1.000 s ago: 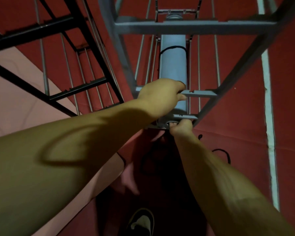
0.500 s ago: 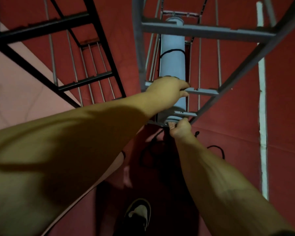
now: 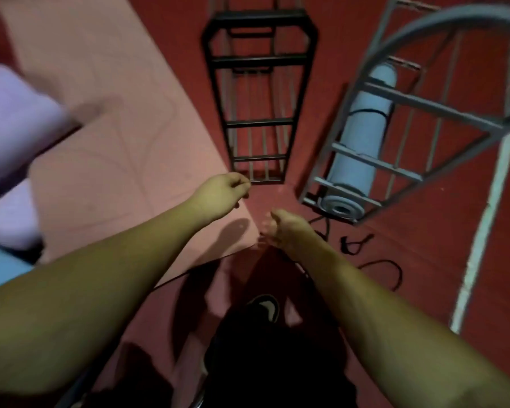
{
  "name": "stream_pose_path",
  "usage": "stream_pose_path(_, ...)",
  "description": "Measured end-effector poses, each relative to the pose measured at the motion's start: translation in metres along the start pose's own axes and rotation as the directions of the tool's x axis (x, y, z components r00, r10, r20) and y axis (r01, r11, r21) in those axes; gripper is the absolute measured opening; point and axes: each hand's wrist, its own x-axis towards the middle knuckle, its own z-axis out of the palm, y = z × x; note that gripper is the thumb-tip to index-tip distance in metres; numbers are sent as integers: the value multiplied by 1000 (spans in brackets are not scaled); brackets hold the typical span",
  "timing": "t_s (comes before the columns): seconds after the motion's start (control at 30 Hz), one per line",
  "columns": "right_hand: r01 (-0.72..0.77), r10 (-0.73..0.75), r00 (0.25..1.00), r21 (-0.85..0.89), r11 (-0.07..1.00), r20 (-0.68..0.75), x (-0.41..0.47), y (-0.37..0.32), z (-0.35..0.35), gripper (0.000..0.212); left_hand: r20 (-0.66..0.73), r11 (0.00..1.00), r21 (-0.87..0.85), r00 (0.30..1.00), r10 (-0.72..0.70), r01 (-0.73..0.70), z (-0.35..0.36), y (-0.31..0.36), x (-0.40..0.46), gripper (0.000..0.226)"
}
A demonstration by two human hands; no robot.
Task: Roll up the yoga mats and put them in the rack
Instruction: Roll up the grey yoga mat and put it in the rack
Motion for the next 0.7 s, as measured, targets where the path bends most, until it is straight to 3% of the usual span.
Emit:
stream_pose_path(0.07,124,-88,984,-239,963,154,-42,-17,58,19,-59,993,-52,993,-106,103,-30,-31,-37,20)
stream_pose_path(0.13,277,-135,942,-487,828,307,-79,-27,106,17,-117,978,-106,974,-194,182,-57,-59,-73,20)
stream_pose_path(0.23,465,-84,865,-726,506,495,-117,-17,180,20,-156,951,-98,939,-306,293,-98,-115,-142,19)
stream_pose_path(0.3,549,-11,825,-795,259,566,-133,-5,222,22,-170,938,-34,923,-344,344,-122,-151,-187,19)
stream_pose_path(0.4,614,111,788,-785,-77,606,-152,26,294,26,-197,902,24,887,-418,430,-164,-215,-270,23)
stream_pose_path(0.53,623,177,754,-602,-499,633,-163,76,378,32,-262,840,-39,805,-532,542,-208,-307,-360,26)
stream_pose_path(0.6,588,177,756,-536,-606,630,-157,97,400,36,-312,812,-90,758,-573,577,-220,-340,-387,30)
stream_pose_path(0.7,579,197,753,-490,-652,628,-144,141,453,35,-424,765,-213,647,-633,608,-235,-406,-432,30)
